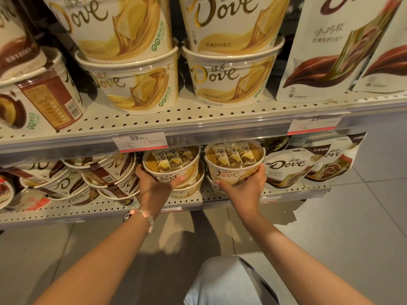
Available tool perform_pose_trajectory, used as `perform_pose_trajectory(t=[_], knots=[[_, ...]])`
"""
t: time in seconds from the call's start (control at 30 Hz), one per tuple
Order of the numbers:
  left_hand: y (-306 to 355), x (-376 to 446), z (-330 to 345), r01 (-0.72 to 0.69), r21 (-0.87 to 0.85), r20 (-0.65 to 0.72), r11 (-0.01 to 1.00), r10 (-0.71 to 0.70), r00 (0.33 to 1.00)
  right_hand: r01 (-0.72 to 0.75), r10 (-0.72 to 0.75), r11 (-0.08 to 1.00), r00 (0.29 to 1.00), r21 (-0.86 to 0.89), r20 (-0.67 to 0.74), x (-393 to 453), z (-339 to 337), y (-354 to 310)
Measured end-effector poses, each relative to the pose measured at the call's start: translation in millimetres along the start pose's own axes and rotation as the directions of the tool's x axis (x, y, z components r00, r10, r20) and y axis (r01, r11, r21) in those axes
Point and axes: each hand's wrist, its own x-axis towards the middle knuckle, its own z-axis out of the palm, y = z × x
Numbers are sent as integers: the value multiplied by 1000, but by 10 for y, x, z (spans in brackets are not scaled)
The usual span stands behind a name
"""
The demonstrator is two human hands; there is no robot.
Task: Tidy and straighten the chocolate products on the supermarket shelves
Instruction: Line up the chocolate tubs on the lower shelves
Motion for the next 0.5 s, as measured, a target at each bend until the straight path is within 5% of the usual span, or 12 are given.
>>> perform_pose_trajectory(t=[0.07, 0.2, 0.5], knots=[[13, -11, 47, -5, 16, -29, 1000, 5, 1000, 17, -18, 1000, 998, 19, 53, 35, -60, 23], [131, 46, 115, 197, -98, 4, 975, -198, 980, -52, 37, 985, 995, 165, 90, 85, -81, 16], [110, 28, -66, 46, -79, 101, 996, -38, 994, -56, 40, 981, 995, 188, 89, 52, -62, 19]])
